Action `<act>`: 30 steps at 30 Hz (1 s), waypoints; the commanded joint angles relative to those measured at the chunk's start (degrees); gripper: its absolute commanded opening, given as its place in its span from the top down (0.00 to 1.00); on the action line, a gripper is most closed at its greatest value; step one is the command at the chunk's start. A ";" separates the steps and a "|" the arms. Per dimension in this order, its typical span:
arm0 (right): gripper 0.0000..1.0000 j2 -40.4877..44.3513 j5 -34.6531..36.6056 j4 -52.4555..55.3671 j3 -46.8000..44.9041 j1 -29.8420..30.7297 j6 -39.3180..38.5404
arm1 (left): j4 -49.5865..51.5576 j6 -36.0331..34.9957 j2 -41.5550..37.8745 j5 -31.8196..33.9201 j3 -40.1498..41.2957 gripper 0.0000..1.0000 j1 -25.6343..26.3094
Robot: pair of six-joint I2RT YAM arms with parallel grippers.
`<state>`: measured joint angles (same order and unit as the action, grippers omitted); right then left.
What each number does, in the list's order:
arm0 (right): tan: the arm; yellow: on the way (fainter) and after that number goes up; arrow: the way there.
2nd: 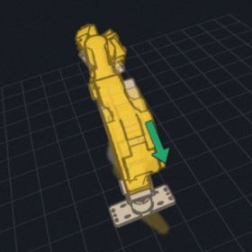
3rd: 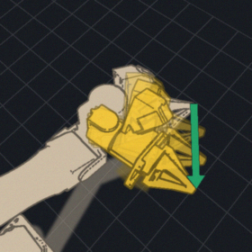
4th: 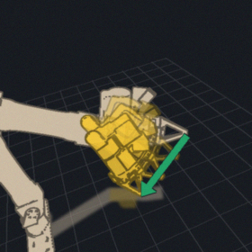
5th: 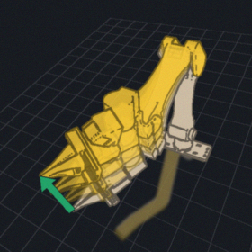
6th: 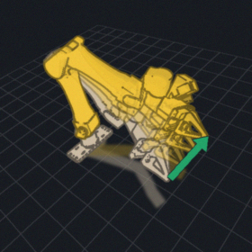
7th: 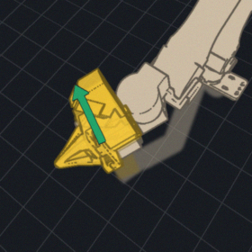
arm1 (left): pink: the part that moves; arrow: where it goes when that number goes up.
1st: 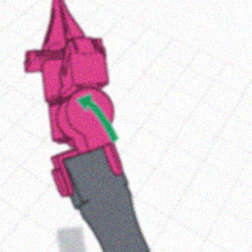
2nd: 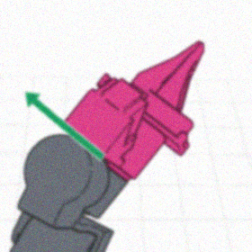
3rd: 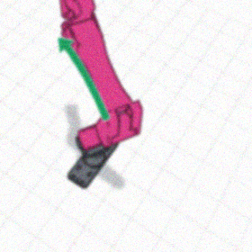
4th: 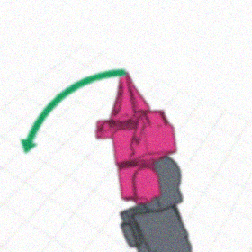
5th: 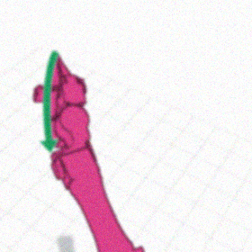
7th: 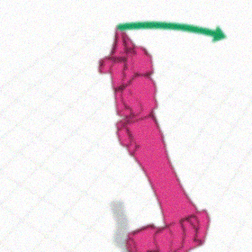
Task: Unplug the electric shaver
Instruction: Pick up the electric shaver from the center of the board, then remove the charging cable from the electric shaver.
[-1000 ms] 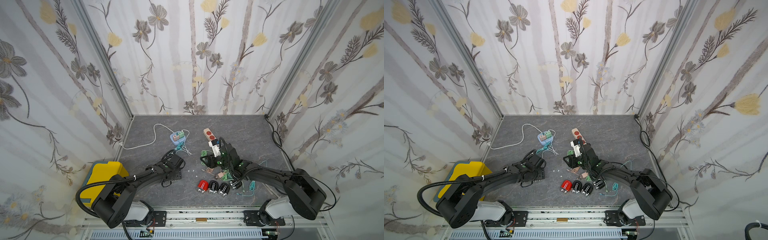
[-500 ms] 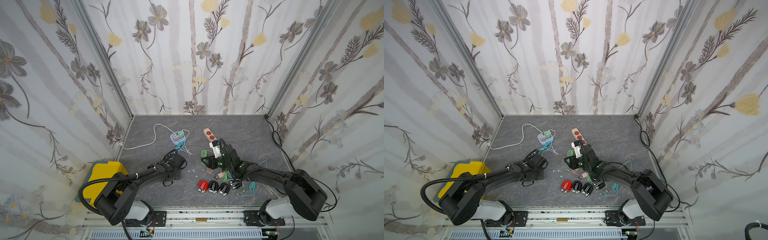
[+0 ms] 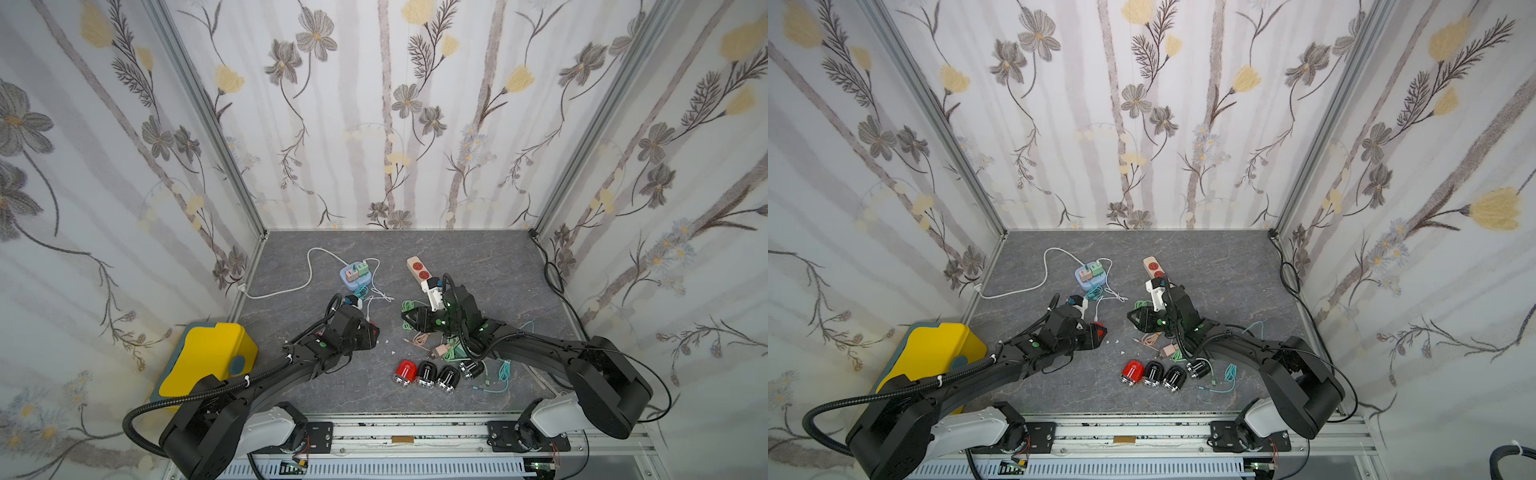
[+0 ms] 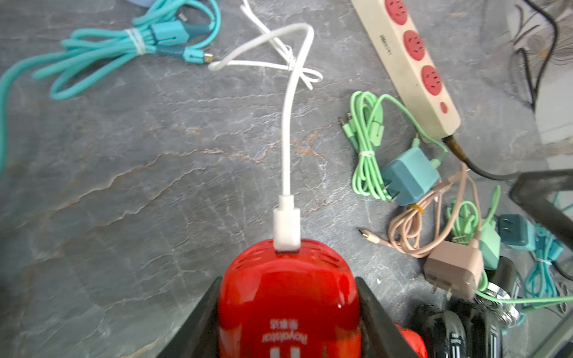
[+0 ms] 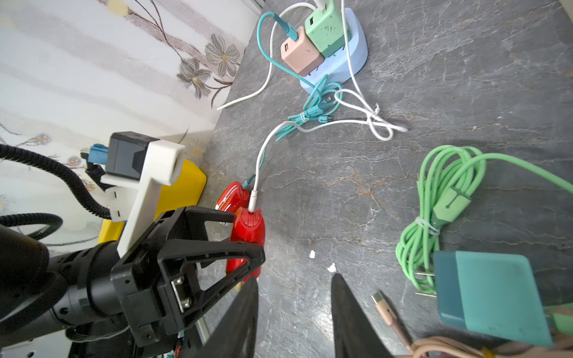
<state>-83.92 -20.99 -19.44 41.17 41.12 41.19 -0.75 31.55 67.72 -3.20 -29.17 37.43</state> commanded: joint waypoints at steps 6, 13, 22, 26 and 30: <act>0.63 -2.64 -3.44 2.79 6.97 0.03 1.87 | -20.78 -5.49 -2.98 -4.66 5.24 0.59 1.49; 0.63 -4.03 -1.05 12.52 13.26 0.12 -1.57 | -28.19 -10.06 -2.33 -3.22 7.21 0.60 4.07; 0.64 -5.41 -1.48 17.83 17.93 1.12 -5.00 | -32.54 -13.60 -2.59 -1.01 8.80 0.60 5.66; 0.64 -6.45 -2.22 18.40 18.86 1.95 -5.55 | -32.79 -13.80 -2.64 -0.52 8.84 0.60 6.24; 0.66 -8.40 -3.23 18.66 20.03 2.90 -6.02 | -32.81 -13.93 -2.29 0.27 8.57 0.60 6.85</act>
<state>-91.22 -22.90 -1.19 60.27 43.53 36.36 -29.78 18.41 65.30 -4.19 -20.47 44.05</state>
